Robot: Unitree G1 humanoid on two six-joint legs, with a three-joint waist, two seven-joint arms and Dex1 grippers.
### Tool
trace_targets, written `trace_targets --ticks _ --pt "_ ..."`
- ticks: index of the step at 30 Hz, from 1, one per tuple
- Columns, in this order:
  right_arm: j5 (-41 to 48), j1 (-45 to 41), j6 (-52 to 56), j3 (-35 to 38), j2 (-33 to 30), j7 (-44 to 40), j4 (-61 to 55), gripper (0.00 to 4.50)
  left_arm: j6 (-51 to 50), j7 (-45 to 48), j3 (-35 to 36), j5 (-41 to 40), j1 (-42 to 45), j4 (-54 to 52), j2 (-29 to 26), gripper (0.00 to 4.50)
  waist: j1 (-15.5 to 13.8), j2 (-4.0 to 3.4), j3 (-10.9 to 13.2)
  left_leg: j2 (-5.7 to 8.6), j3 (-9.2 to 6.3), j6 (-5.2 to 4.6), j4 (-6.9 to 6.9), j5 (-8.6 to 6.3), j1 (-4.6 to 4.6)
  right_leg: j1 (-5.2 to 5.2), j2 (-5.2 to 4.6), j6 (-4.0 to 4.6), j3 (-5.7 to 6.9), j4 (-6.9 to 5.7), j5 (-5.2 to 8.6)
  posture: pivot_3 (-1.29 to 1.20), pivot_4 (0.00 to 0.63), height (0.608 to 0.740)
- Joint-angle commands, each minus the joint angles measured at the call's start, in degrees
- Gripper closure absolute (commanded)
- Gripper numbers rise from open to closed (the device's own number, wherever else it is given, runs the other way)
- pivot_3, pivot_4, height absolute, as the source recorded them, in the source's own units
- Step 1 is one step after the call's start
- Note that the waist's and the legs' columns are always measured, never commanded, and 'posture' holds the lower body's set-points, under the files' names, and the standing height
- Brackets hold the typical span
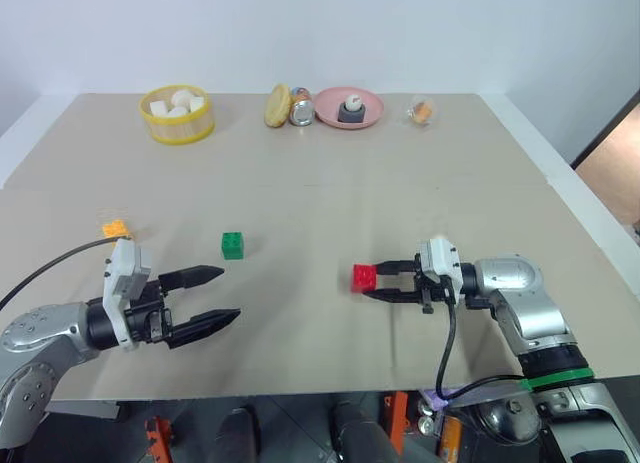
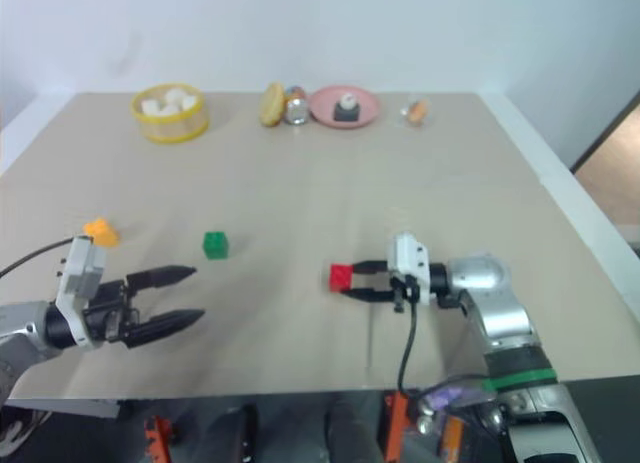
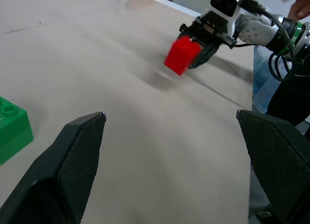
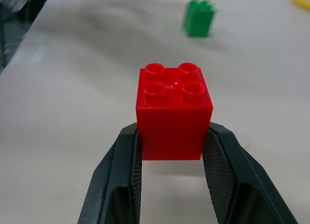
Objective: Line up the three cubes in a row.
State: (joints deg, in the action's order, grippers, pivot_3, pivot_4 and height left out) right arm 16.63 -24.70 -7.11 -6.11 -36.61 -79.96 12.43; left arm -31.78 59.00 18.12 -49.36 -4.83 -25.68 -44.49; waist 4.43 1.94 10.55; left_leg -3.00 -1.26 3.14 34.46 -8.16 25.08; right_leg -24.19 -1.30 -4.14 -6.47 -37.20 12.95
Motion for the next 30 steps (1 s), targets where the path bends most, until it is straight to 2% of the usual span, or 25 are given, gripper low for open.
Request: trace_targets --ticks 1,11,23,30 --pt "-0.5 -1.13 -2.95 0.8 -1.44 -1.59 2.65 3.3 -0.38 0.01 2.07 -1.26 0.01 -1.87 -1.06 0.02 0.0 0.0 0.0 0.0 0.0 0.0 0.03 0.0 0.0 0.01 0.0 0.01 0.0 0.0 -0.01 0.0 0.15 0.74" --pt "-1.52 -3.03 -4.36 -0.65 -1.2 -4.57 9.24 3.3 -0.5 3.36 0.46 -0.65 2.43 0.62 -2.81 0.02 0.04 0.01 0.01 0.0 0.02 0.02 0.06 0.0 0.02 0.0 0.0 0.01 0.0 0.0 -0.02 0.0 0.15 0.74" --pt "-2.76 -2.35 -6.04 -3.52 -2.01 -8.66 10.54 3.3 3.06 7.42 -1.05 3.72 2.53 1.63 -3.3 0.02 0.01 0.02 0.0 0.0 0.0 0.03 0.03 -0.01 0.0 0.03 0.0 0.0 0.03 0.0 0.0 0.0 0.15 0.74" --pt "-3.59 -2.41 -5.41 -4.49 -1.81 -8.02 10.28 3.3 4.87 8.85 -2.37 6.02 5.4 4.15 -3.37 0.02 0.0 0.02 -0.01 -0.01 -0.02 0.04 0.03 -0.01 -0.02 0.05 0.01 0.01 0.05 -0.01 0.01 0.0 0.15 0.74"
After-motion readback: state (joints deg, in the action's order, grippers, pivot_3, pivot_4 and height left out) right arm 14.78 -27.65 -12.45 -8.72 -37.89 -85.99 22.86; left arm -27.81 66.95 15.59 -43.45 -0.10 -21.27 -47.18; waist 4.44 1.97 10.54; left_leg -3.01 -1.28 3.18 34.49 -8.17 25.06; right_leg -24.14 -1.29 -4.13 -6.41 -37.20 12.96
